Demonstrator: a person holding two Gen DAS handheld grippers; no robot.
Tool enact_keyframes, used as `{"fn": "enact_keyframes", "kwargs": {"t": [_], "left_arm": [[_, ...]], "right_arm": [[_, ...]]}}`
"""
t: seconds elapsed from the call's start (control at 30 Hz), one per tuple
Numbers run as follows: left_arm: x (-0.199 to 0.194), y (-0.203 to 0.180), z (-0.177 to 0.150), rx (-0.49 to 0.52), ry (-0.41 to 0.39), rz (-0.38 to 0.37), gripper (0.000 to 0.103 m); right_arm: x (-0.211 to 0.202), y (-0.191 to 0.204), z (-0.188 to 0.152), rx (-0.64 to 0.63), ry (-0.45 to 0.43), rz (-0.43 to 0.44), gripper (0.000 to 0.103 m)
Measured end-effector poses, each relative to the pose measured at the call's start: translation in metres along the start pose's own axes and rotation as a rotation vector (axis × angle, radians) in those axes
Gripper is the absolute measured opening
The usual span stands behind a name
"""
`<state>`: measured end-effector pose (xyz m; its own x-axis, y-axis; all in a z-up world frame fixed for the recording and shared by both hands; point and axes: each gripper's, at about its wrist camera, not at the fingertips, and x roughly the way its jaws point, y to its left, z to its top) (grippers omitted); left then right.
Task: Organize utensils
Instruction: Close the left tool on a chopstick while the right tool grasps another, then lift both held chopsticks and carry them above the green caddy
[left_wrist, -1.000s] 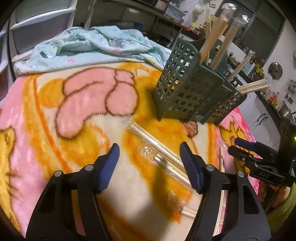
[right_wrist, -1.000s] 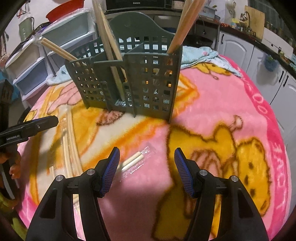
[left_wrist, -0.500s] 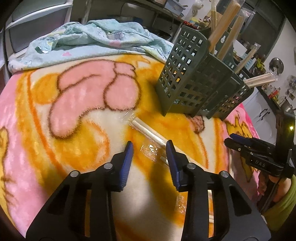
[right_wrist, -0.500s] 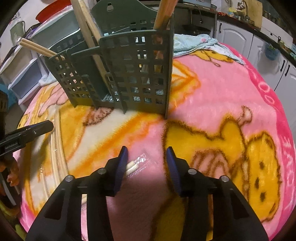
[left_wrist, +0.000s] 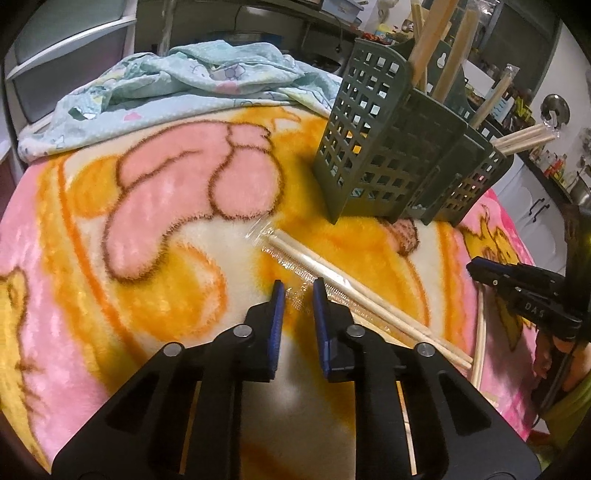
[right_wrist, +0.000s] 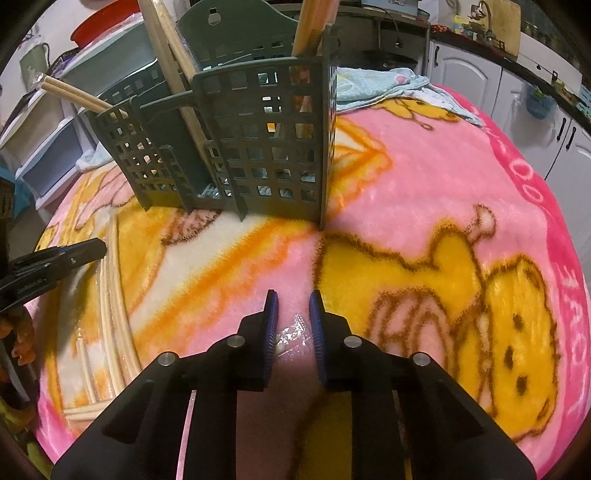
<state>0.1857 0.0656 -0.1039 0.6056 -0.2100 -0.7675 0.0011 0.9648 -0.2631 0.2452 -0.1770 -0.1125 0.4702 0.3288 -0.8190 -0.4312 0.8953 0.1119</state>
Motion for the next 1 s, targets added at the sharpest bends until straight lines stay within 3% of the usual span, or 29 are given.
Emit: {"fn": "enact_keyframes", "kwargs": {"t": [0.3, 1.0], "left_arm": [[-0.002, 0.000, -0.001, 0.009, 0.003, -0.003, 0.002], [-0.056, -0.012, 0.013, 0.007, -0.134, -0.059, 0.000]], "right_arm": [[-0.006, -0.002, -0.003, 0.018, -0.018, 0.008, 0.003], [-0.066, 0.020, 0.010, -0.029, -0.181, 0.032, 0.002]]}}
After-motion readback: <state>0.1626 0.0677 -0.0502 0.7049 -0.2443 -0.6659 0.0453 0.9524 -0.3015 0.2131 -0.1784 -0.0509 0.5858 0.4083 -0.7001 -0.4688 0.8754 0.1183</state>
